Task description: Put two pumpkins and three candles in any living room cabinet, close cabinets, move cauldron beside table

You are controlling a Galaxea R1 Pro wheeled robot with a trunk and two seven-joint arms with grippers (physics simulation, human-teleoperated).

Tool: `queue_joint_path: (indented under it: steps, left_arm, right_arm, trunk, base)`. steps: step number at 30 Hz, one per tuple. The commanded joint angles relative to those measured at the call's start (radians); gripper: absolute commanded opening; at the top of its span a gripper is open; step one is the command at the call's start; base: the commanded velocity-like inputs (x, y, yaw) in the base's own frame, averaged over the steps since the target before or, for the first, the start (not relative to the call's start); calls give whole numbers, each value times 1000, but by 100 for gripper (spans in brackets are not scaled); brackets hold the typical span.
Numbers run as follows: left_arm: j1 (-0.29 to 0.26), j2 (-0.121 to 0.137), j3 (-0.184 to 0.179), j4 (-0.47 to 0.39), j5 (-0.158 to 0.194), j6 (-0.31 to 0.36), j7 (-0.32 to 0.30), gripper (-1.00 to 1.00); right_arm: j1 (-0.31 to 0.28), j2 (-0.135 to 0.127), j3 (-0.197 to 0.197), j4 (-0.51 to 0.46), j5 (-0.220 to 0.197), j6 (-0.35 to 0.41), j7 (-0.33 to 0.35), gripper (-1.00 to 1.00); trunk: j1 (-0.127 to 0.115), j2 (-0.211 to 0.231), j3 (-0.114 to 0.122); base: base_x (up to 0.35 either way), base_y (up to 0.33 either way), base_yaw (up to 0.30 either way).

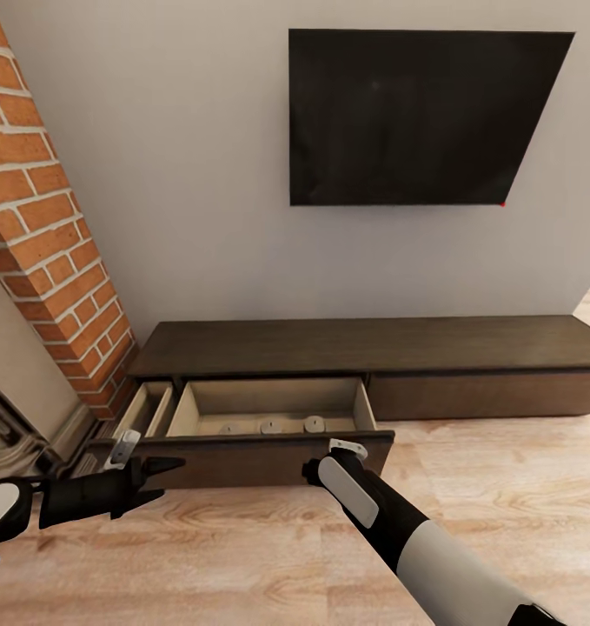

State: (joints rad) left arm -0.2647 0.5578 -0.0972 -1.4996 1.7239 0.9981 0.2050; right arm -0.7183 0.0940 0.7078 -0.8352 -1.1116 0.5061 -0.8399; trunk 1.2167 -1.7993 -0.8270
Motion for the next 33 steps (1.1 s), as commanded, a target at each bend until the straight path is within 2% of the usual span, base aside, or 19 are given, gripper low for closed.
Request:
queue_joint_path:
  steps: [1,17,20,23,26,28,31,33]
  left_arm:
    - [-1,1,-1,-1,9,1,10,100]
    - [-1,0,0,2,3,-1,19,100]
    - [-2,-1,-1,5,-8,-2,23,100]
    - [-2,-2,0,7,-36,-5,24,100]
    - [-2,-8,2,8,-91,-8,26,100]
    - [-2,-12,6,9,-144,-9,25,100]
    - [-2,-15,7,19,-188,-12,29,100]
    - [-2,-15,6,33,-202,-12,30,100]
  right_arm:
    - [-1,0,2,-1,-5,3,-7,100]
    - [-1,0,2,-2,-5,3,-7,100]
    - [-1,0,3,-2,-4,3,-7,100]
    - [-1,0,3,-2,-4,3,-7,100]
    - [-1,-1,3,-3,-4,5,-3,100]
    - [-1,-3,3,-4,-3,10,-3,100]
    - [-1,-7,5,-6,-2,13,-3,100]
    - [-1,-8,9,-7,-2,14,-3,100]
  trunk:
    - [4,-8,-4]
    - [65,-120,-54]
    - [77,-141,-64]
    - [88,-162,-73]
    - [100,-183,-82]
    - [107,-197,-89]
    - [119,-218,-98]
    - [127,-232,-104]
  base:
    - [0,0,0]
    - [0,0,0]
    - [0,0,0]
    - [0,0,0]
    - [0,0,0]
    - [0,0,0]
    - [-26,0,0]
    - [-177,0,0]
